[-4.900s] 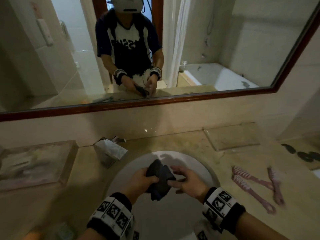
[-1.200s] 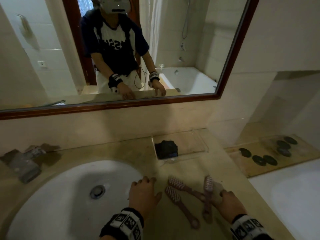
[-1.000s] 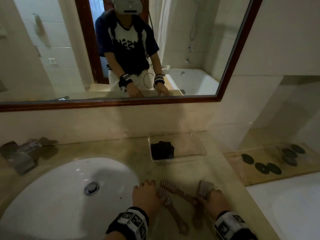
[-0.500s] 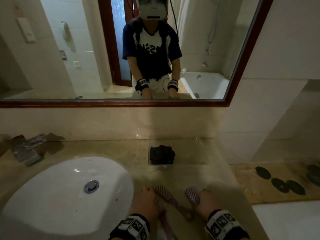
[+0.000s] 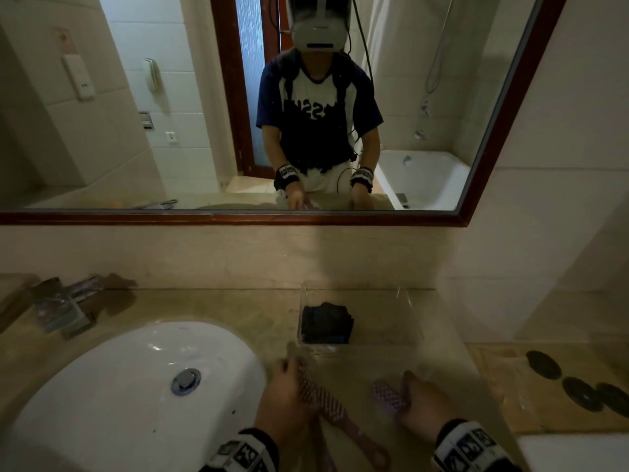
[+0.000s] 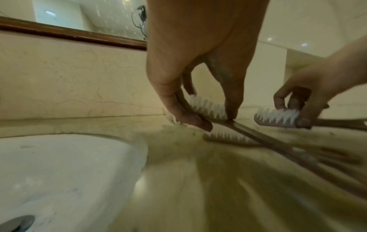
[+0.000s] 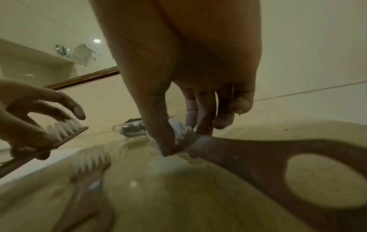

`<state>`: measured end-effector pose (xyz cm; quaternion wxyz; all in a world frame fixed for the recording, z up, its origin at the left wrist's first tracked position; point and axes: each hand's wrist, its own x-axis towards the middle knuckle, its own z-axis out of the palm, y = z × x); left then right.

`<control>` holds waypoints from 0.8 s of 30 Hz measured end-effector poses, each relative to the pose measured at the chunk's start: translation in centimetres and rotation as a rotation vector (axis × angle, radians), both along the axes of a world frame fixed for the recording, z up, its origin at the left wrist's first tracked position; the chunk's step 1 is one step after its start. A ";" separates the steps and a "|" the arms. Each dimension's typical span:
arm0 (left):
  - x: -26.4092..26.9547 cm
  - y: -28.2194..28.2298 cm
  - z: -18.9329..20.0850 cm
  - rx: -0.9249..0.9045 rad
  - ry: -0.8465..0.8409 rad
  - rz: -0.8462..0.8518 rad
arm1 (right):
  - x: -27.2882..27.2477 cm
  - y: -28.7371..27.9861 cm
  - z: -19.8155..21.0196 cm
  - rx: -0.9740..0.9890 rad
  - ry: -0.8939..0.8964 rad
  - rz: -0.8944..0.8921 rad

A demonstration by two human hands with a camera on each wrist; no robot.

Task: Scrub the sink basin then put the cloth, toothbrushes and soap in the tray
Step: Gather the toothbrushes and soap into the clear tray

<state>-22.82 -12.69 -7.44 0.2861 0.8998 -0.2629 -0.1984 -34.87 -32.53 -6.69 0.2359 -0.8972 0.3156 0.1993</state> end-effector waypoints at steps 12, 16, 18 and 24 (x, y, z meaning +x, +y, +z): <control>8.8 -9.3 7.9 -0.421 -0.176 0.015 | 6.4 -6.1 4.7 0.263 -0.675 -0.458; 9.5 -13.5 6.2 -0.374 -0.110 -0.013 | 9.3 -8.0 4.1 0.232 -0.707 -0.505; 9.8 -15.2 4.9 -0.314 -0.068 -0.008 | 10.7 -8.7 3.1 0.216 -0.662 -0.490; 11.2 -18.3 1.9 -0.116 0.003 -0.090 | 13.4 -9.4 -0.2 0.208 -0.594 -0.407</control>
